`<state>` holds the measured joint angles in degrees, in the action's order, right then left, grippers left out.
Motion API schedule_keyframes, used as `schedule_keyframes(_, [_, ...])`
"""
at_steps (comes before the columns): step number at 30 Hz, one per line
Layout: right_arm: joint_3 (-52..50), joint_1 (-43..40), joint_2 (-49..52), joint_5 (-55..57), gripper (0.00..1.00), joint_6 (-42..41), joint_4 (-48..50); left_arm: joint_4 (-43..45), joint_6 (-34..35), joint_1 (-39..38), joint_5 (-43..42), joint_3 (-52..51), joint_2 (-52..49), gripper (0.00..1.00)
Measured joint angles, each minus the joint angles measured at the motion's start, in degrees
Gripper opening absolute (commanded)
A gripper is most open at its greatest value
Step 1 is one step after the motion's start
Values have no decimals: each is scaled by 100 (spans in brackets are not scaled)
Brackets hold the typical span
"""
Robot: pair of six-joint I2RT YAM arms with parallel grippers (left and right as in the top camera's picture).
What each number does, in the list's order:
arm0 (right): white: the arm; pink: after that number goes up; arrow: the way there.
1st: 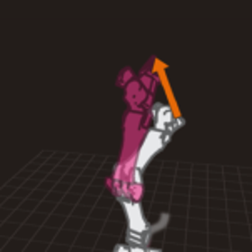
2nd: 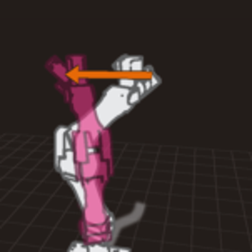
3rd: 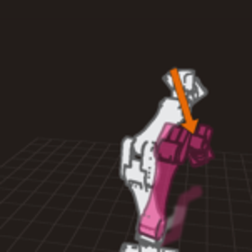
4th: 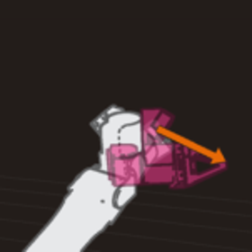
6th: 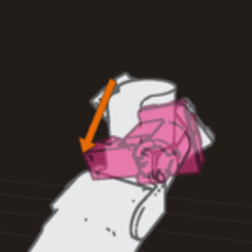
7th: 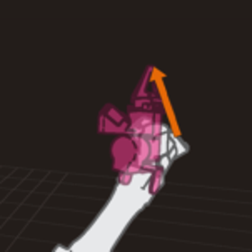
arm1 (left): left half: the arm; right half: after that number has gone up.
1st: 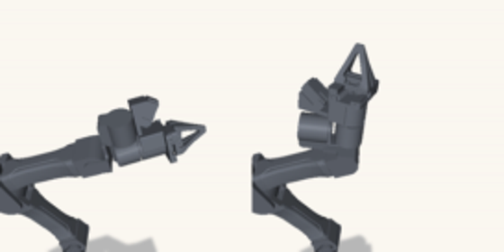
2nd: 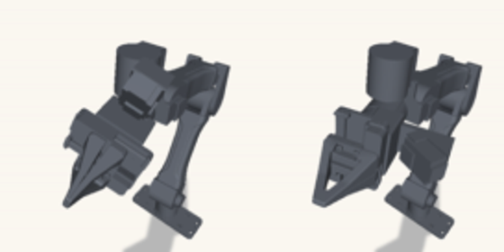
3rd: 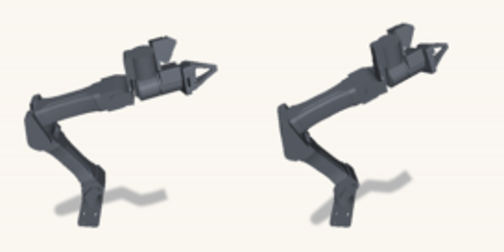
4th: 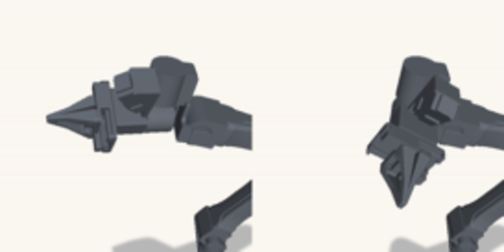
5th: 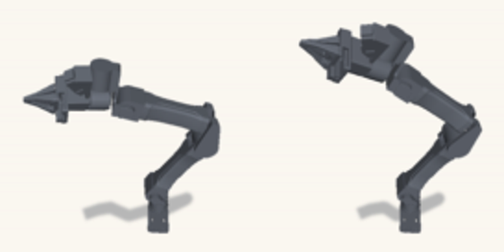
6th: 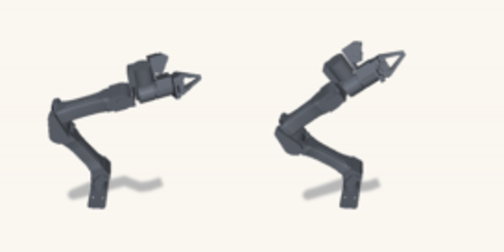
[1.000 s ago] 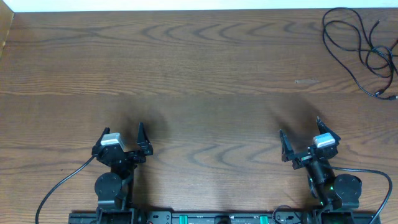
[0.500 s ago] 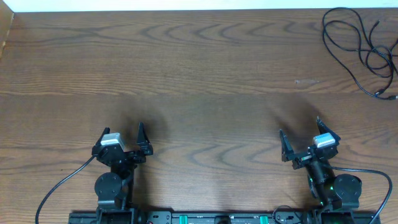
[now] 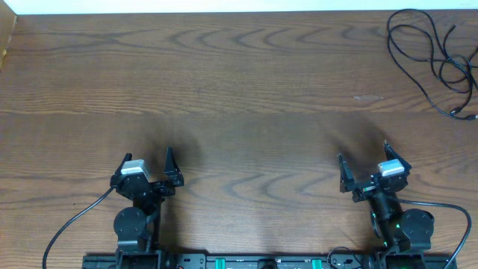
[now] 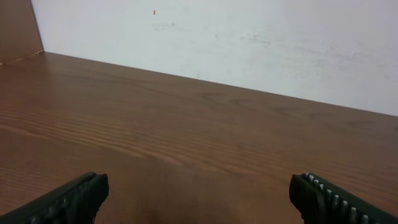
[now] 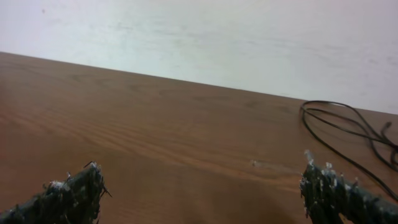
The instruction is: Untangle cables
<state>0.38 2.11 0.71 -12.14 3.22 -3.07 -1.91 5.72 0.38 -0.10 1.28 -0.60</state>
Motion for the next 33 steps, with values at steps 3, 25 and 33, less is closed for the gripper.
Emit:
schedule_keyframes(3, [0,195,0,83,99,2,-13,2,0,0,0,0,2,98])
schedule_keyframes(25, [0,433,0,1526,99,-555,-76,2,0,0,0,0,0,98])
schedule_keyframes(33, [0,278,0,1515,99,-555,-76,2,0,0,0,0,0,98])
